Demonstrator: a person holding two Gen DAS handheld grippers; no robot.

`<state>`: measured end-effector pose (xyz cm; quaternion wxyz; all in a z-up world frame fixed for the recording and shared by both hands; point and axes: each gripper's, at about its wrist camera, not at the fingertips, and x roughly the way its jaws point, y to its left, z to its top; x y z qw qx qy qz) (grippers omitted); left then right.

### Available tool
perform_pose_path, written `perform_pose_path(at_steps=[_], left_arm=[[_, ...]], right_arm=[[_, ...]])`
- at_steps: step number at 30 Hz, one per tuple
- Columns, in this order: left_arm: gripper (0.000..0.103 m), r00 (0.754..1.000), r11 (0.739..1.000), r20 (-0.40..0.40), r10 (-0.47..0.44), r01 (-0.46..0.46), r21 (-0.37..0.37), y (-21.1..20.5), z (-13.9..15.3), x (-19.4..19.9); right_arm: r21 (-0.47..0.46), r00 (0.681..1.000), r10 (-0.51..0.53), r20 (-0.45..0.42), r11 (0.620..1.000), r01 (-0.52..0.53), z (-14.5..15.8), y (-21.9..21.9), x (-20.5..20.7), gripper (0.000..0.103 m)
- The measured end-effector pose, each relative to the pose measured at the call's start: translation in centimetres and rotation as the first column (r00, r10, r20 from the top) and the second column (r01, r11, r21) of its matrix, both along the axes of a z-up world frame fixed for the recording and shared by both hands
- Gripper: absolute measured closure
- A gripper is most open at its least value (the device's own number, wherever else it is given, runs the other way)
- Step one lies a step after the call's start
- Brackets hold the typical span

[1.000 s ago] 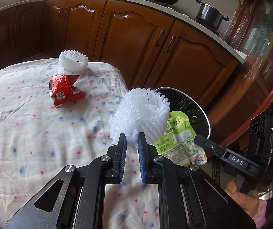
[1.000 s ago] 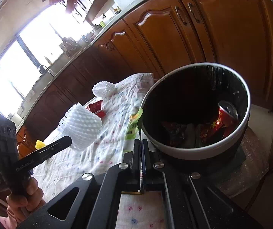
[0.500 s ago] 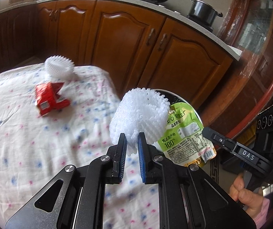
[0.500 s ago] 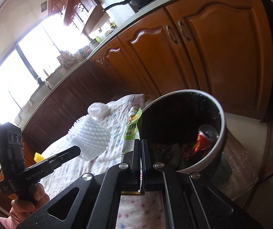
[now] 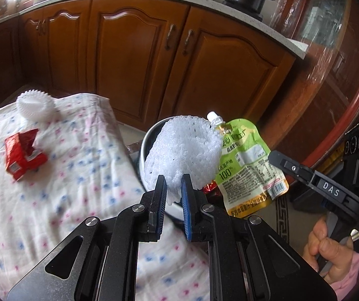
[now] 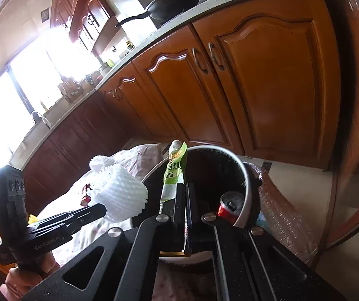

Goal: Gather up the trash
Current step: 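Carry the foam sleeve and green pouch over the bin and release both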

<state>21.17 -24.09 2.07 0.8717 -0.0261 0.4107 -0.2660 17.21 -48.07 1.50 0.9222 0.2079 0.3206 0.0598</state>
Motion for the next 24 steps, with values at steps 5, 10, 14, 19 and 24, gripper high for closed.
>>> perform_pose_path(at_steps=[5, 10, 14, 19, 24], left_arm=[[0.092, 1.0, 1.0, -0.01, -0.016, 0.016, 0.021, -1.7, -0.4, 1.2], [0.092, 0.999, 0.999, -0.03, -0.027, 0.028, 0.041, -3.0, -1.3, 2.1], [0.092, 0.999, 0.999, -0.045, -0.027, 0.029, 0.045, -3.4, -1.9, 2.5], [0.091, 0.998, 0.998, -0.059, -0.022, 0.025, 0.058, -3.7, -2.5, 3.0], [0.078, 0.997, 0.998, -0.071, -0.028, 0.031, 0.048, -4.0, -2.8, 3.0]], right_arm=[[-0.031, 1.0, -0.014, -0.01, 0.999, 0.014, -0.4, -0.1, 1.0, 0.102], [-0.048, 1.0, -0.017, -0.024, 0.999, 0.016, -0.9, -0.2, 1.8, 0.102], [-0.052, 0.999, -0.014, -0.042, 0.999, 0.012, -1.5, -0.4, 2.1, 0.102], [-0.06, 0.998, -0.012, -0.065, 0.998, 0.008, -2.1, -0.2, 2.7, 0.102], [-0.033, 0.996, -0.026, -0.083, 0.999, 0.024, -2.6, -0.5, 3.0, 0.083]])
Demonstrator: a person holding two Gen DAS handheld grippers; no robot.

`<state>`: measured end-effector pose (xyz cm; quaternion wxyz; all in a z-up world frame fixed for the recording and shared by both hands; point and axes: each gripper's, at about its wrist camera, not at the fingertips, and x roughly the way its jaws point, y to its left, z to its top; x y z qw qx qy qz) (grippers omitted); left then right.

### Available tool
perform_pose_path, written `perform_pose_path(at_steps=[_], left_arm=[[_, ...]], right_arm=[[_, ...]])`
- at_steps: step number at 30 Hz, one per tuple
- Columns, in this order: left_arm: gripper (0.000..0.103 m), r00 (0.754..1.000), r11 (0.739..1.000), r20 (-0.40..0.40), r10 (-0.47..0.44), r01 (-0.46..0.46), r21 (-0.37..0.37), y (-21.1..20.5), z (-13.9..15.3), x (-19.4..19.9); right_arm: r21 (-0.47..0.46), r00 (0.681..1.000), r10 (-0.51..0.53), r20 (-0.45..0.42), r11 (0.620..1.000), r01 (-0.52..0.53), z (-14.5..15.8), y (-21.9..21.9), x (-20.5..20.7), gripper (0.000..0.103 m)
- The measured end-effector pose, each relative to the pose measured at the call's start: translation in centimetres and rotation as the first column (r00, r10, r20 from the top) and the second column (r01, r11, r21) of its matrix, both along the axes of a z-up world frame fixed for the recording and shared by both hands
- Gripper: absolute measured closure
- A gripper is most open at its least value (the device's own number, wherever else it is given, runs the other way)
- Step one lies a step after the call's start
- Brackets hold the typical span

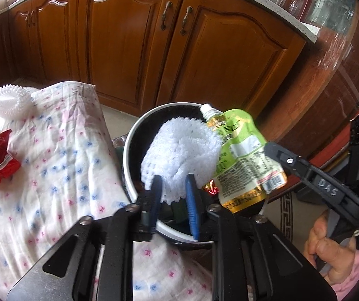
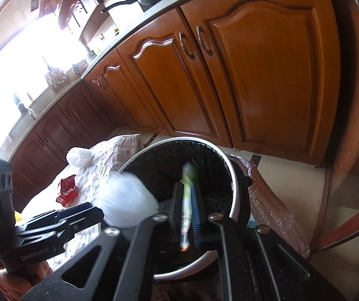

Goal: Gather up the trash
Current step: 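Carry the foam sleeve and green pouch over the bin and release both, then move both open tools back toward the red packet and foam sleeve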

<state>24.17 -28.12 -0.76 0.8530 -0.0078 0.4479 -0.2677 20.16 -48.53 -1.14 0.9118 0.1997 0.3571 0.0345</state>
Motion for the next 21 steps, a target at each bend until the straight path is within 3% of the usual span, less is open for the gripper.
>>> perform_pose_path(at_steps=[1, 2, 4, 6, 8, 12, 21], left_arm=[[0.07, 1.0, 1.0, 0.001, -0.002, 0.002, 0.0, -0.1, 0.0, -0.1], [0.066, 1.0, 1.0, 0.004, -0.001, 0.001, -0.001, -0.1, 0.0, -0.1], [0.053, 1.0, 1.0, 0.011, 0.003, -0.003, -0.013, 0.2, 0.1, -0.4], [0.052, 1.0, 1.0, 0.012, 0.008, -0.008, -0.023, 0.7, 0.1, -0.6], [0.052, 1.0, 0.999, 0.007, 0.019, -0.019, -0.031, 1.4, 0.1, -0.8], [0.046, 0.999, 0.998, 0.007, 0.051, -0.051, -0.036, 3.1, -0.3, -1.4], [0.046, 0.983, 0.981, -0.017, 0.181, -0.182, -0.066, 9.3, -1.2, -2.6]], right_arm=[[0.013, 1.0, -0.006, 0.005, 1.0, 0.006, 0.0, -0.2, -0.1, 0.067], [0.022, 1.0, -0.012, 0.011, 1.0, 0.012, 0.1, -0.3, -0.3, 0.058], [0.028, 0.999, -0.02, 0.027, 0.999, 0.019, 0.3, -0.3, -0.7, 0.058], [0.034, 0.999, -0.017, 0.032, 0.999, 0.016, 0.5, -0.1, -0.9, 0.048], [0.043, 0.999, -0.014, 0.041, 0.999, 0.012, 0.6, 0.3, -1.2, 0.028], [0.053, 0.998, 0.011, 0.058, 0.999, -0.014, 0.8, 1.6, -1.7, 0.025], [0.085, 0.994, 0.091, 0.067, 0.992, -0.096, 1.1, 5.8, -1.7, 0.021]])
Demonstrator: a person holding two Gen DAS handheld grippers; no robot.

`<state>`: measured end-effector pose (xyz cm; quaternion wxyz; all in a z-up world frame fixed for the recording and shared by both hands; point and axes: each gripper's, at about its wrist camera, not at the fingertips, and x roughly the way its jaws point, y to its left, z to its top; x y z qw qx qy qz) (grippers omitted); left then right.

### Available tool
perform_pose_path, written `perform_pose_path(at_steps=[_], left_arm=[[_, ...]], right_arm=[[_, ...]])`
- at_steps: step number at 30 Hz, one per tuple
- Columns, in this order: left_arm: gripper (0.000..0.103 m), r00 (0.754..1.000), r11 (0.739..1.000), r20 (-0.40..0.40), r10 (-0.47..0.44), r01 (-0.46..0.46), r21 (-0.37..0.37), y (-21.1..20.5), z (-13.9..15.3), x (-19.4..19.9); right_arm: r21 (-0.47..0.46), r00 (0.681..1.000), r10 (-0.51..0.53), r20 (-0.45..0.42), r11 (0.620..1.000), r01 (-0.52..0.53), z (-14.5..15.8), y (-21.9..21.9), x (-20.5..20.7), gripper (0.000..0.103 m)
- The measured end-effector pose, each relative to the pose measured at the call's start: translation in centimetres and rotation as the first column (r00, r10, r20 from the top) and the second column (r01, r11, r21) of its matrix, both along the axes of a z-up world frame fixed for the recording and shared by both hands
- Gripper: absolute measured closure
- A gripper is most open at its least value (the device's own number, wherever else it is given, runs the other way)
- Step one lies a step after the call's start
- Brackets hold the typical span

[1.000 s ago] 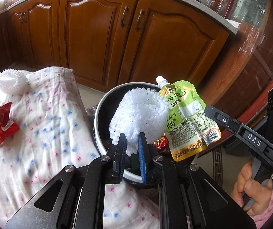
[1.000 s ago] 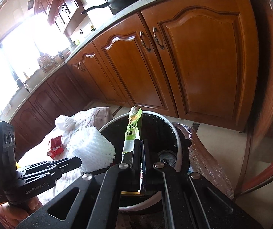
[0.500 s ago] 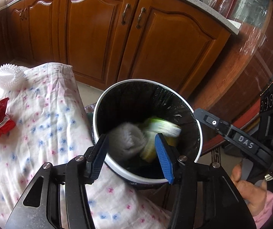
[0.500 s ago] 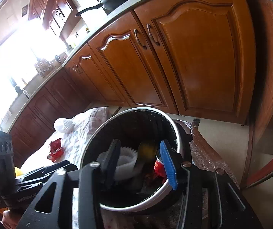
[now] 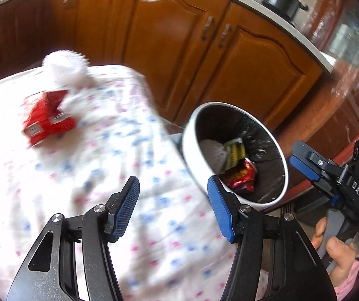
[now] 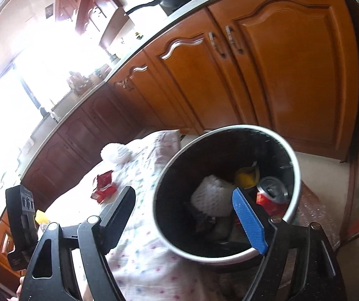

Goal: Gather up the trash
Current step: 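Move both open tools back toward the red packet and foam sleeve, then grasp the red packet with the left tool while the right tool grasps the white foam sleeve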

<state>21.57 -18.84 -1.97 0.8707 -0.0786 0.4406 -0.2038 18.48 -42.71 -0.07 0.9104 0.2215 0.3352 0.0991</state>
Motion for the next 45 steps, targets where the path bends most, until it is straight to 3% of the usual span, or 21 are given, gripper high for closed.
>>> perform_pose_path(at_steps=[18, 24, 36, 40, 45], left_arm=[[0.046, 0.977, 0.977, -0.001, 0.212, -0.212, -0.006, 10.2, -0.6, 0.9], [0.044, 0.965, 0.965, -0.01, 0.263, -0.263, -0.013, 12.5, -0.5, 3.3], [0.041, 0.965, 0.966, -0.039, 0.26, -0.26, 0.005, 12.8, -1.8, 8.4], [0.041, 0.962, 0.964, -0.051, 0.267, -0.267, 0.001, 13.1, -2.6, 9.8], [0.041, 0.963, 0.965, -0.059, 0.261, -0.261, 0.002, 13.5, -3.5, 10.9]], right_arm=[[0.008, 0.983, 0.183, -0.006, 0.983, -0.183, 0.1, 9.2, 4.8, 0.021], [0.025, 0.974, 0.226, -0.033, 0.974, -0.225, -0.5, 12.0, 9.0, 0.021], [0.06, 0.946, 0.294, -0.137, 0.956, -0.288, -2.9, 17.5, 20.3, 0.023], [0.025, 0.938, 0.311, -0.15, 0.95, -0.311, -3.7, 19.2, 23.1, 0.027], [-0.006, 0.928, 0.317, -0.194, 0.946, -0.325, -5.3, 20.6, 25.7, 0.047]])
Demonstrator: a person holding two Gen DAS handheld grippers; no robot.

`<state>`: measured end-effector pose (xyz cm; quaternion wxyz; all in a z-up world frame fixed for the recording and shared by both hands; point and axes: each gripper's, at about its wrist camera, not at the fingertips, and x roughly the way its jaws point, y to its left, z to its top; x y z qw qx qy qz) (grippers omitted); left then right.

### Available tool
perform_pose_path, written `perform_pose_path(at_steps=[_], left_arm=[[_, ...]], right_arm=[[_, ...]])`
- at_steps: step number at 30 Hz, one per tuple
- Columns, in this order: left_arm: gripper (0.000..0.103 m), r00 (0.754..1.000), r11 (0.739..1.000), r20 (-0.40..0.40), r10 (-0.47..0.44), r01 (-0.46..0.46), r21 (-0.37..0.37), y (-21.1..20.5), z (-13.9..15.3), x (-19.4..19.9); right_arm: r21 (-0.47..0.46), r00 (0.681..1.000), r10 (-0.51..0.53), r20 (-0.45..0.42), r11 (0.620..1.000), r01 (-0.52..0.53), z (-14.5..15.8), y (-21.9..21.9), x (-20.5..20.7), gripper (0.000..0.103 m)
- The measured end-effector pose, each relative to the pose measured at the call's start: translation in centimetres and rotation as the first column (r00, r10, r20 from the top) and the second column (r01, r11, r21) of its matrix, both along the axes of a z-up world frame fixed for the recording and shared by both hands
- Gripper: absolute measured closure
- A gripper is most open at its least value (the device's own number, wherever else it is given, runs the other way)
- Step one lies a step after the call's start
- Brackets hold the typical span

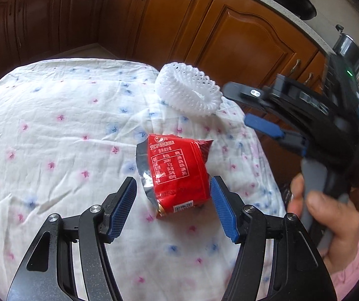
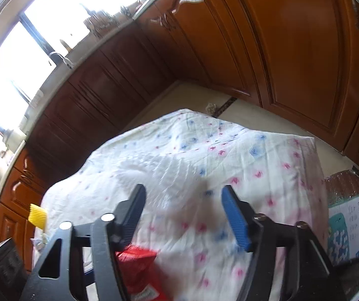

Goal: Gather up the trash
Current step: 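Grasp the red packet with the left tool while the right tool grasps the white foam sleeve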

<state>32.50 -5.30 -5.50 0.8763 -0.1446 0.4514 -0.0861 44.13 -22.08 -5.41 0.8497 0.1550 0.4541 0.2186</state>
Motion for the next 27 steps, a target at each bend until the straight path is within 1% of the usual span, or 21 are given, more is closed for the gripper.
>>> perform_pose_path(at_steps=[1, 2, 3, 5, 6, 7, 8, 9, 12, 13, 14, 15, 17, 23, 27], left_arm=[[0.041, 1.0, 1.0, -0.001, -0.002, 0.002, -0.006, 0.1, -0.1, 0.1], [0.041, 1.0, 1.0, 0.001, -0.004, 0.004, -0.011, 0.1, -0.2, 0.2], [0.041, 1.0, 1.0, 0.003, -0.006, 0.006, -0.012, 0.2, -0.3, 0.3], [0.041, 1.0, 1.0, 0.007, -0.012, 0.012, -0.012, 0.1, -0.4, 0.4], [0.043, 1.0, 1.0, 0.013, -0.016, 0.016, -0.009, 0.1, -0.5, 0.4], [0.052, 1.0, 1.0, 0.019, -0.022, 0.023, -0.01, 0.0, -0.5, 0.4], [0.056, 0.999, 0.999, 0.024, -0.036, 0.037, -0.02, -0.2, -0.5, 0.4], [0.064, 0.999, 0.999, 0.027, -0.046, 0.046, -0.029, -0.2, -0.4, 0.4], [0.067, 0.997, 0.998, 0.049, -0.058, 0.058, -0.003, -0.8, 0.0, 0.2], [0.073, 0.997, 0.998, 0.053, -0.061, 0.061, -0.003, -0.9, 0.1, 0.1], [0.081, 0.996, 0.998, 0.056, -0.066, 0.067, -0.01, -0.9, 0.2, -0.1], [0.084, 0.996, 0.997, 0.055, -0.072, 0.073, -0.023, -0.9, 0.3, -0.2], [0.086, 0.996, 0.997, 0.064, -0.067, 0.069, -0.025, -1.2, 0.6, -0.8], [0.087, 0.992, 0.996, 0.097, -0.082, 0.084, -0.018, -1.9, 2.2, -3.8], [0.087, 0.99, 0.994, 0.103, -0.101, 0.104, -0.021, -2.6, 3.0, -5.9]], right_arm=[[-0.004, 1.0, 0.006, -0.005, 1.0, -0.006, -0.3, 0.3, 0.4, 0.057], [-0.011, 1.0, 0.01, -0.008, 1.0, -0.01, -0.6, 0.5, 0.5, 0.074], [-0.023, 1.0, 0.014, -0.009, 1.0, -0.014, -0.7, 0.8, 0.6, 0.083], [-0.04, 1.0, 0.01, 0.007, 0.999, -0.01, -0.6, 0.9, 0.2, 0.091], [-0.04, 1.0, 0.01, 0.015, 0.999, -0.009, -0.3, 0.8, -0.1, 0.093], [-0.039, 1.0, 0.009, 0.023, 0.999, -0.008, 0.0, 0.6, -0.6, 0.093], [-0.037, 0.999, 0.007, 0.036, 0.999, -0.005, 0.3, 0.4, -1.2, 0.094], [-0.041, 0.999, 0.003, 0.048, 0.999, -0.001, 0.7, 0.2, -1.7, 0.094], [-0.038, 0.996, -0.012, 0.083, 0.999, 0.016, 1.7, -0.8, -3.4, 0.094], [-0.033, 0.995, -0.026, 0.095, 0.999, 0.029, 2.2, -1.5, -4.3, 0.094], [-0.024, 0.994, -0.034, 0.101, 0.999, 0.037, 2.4, -2.1, -4.9, 0.094], [-0.014, 0.994, -0.041, 0.103, 0.999, 0.043, 2.6, -2.6, -5.3, 0.094], [0.006, 0.993, -0.057, 0.105, 0.998, 0.057, 3.2, -3.9, -7.0, 0.094], [0.021, 0.987, -0.063, 0.149, 0.998, 0.06, 5.0, -6.2, -12.2, 0.094], [0.037, 0.985, -0.08, 0.154, 0.997, 0.075, 5.5, -8.0, -15.6, 0.094]])
